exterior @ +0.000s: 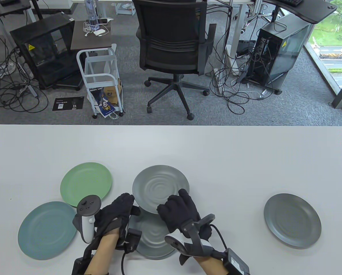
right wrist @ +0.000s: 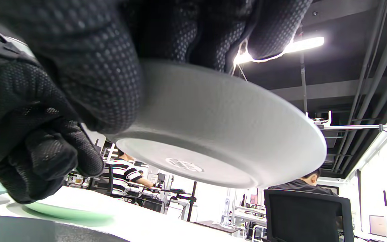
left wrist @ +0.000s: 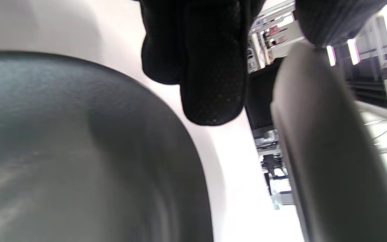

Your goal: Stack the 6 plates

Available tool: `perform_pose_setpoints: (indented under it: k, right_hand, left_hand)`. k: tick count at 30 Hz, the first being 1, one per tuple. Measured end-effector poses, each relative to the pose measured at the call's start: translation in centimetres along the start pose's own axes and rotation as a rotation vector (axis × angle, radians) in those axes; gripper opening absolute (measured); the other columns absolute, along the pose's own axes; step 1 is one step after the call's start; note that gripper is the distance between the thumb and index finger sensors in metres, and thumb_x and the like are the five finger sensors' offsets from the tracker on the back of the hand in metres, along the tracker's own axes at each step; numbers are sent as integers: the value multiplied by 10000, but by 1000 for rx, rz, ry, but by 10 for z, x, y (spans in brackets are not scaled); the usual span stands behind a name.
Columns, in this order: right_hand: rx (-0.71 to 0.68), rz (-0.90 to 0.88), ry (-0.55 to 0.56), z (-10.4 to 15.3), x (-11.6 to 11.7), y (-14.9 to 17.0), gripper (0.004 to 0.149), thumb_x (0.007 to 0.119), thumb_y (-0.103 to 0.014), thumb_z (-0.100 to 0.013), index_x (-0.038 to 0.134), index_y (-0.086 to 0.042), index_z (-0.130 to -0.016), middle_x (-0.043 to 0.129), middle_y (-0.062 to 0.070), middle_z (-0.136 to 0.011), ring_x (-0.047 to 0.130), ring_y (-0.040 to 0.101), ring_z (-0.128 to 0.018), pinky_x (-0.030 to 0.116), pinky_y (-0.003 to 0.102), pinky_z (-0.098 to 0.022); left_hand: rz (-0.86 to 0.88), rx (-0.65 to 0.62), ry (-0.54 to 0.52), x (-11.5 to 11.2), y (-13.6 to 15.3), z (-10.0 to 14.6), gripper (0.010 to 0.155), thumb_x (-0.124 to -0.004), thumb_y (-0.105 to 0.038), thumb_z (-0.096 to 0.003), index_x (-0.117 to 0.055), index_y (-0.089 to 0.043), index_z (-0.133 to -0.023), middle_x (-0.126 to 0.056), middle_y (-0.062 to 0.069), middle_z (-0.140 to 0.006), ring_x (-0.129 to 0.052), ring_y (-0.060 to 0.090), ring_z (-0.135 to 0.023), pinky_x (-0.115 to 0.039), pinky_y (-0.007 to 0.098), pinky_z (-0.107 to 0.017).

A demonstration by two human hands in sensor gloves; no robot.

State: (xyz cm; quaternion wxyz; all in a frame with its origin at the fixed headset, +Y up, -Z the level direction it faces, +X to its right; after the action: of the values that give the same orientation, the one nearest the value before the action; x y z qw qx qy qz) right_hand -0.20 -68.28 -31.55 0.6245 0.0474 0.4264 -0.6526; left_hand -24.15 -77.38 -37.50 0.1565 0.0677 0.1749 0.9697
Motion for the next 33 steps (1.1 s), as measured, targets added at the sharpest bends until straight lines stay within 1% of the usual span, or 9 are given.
perform_pose_setpoints:
  k: [6, 10, 16, 18, 20, 23, 24, 27, 33]
  right_hand:
    - [-45, -10, -3, 1, 1, -10, 385, 958, -433, -385, 821, -324, -728, 915, -124, -667, 881, 144, -773, 580, 499, -758]
    - [-82, -7, -15, 1, 3, -18, 384, 958, -432, -386, 821, -325, -728, 915, -127, -666, 881, 141, -774, 581, 498, -759]
    - [-120, 11, -13, 3, 3, -20, 390, 943, -456, -391, 820, -340, -743, 920, -135, -682, 880, 135, -788, 578, 496, -762]
    - [-140, 26, -20, 3, 5, -21, 390, 910, -486, -405, 820, -346, -758, 923, -137, -696, 876, 133, -800, 575, 494, -766]
    - [-150, 42, -40, 3, 6, -20, 394, 838, -550, -426, 824, -357, -768, 926, -138, -712, 869, 134, -815, 567, 493, -771]
    - [-136, 20, -39, 3, 4, -10, 470, 648, -647, -461, 831, -354, -779, 927, -123, -735, 852, 146, -836, 546, 498, -782]
    - [-121, -3, -28, 3, 2, -5, 500, 618, -658, -463, 834, -345, -787, 927, -111, -743, 847, 158, -841, 537, 505, -783]
    - [-62, -19, -31, 4, 1, 12, 528, 602, -657, -471, 838, -321, -802, 930, -81, -751, 841, 181, -845, 522, 521, -783]
    - [-9, 13, -45, 10, 8, 35, 502, 612, -647, -480, 857, -322, -773, 949, -88, -714, 864, 175, -821, 537, 518, -778]
  left_hand:
    - [24, 24, 51, -4, 4, -2, 685, -764, -580, -364, -722, -170, -911, -1074, -87, -543, -962, 147, -703, -477, 454, -806]
    - [16, 35, 44, -3, 5, -4, 615, -776, -521, -378, -752, -178, -888, -1078, -89, -514, -974, 134, -680, -507, 449, -798]
    - [35, 47, 37, 0, 6, -4, 587, -780, -481, -384, -769, -159, -875, -1085, -57, -459, -988, 135, -630, -535, 445, -789]
    - [38, 48, 21, 2, 7, -4, 580, -782, -470, -384, -774, -155, -871, -1087, -48, -440, -993, 138, -614, -543, 442, -787]
    - [37, 52, 8, 5, 8, -4, 571, -782, -462, -388, -777, -155, -869, -1085, -39, -423, -992, 141, -604, -547, 441, -785]
    - [25, 58, -9, 9, 10, -5, 562, -783, -451, -388, -781, -160, -869, -1079, -23, -414, -986, 147, -600, -544, 440, -787]
    - [18, 60, -11, 10, 10, -6, 559, -782, -448, -388, -783, -162, -868, -1079, -22, -409, -985, 147, -597, -544, 440, -787]
    - [8, 65, -5, 10, 11, -7, 550, -785, -439, -387, -791, -169, -866, -1077, -13, -393, -985, 152, -587, -541, 441, -788]
    - [-85, 61, 16, 9, 8, -8, 530, -791, -428, -384, -815, -185, -855, -1078, 1, -371, -988, 158, -571, -536, 443, -791]
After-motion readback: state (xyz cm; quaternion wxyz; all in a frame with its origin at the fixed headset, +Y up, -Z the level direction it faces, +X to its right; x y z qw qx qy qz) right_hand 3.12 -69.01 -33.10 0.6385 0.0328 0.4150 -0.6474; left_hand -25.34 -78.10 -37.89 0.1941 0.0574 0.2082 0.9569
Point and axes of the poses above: the tracker on the back of each hand, its own y axis roughly to the little-finger side, its own z axis roughly from the fingertips to the wrist, x = y × z, the point moved 5 cm from there along -z, roughly from the wrist to the fingertips
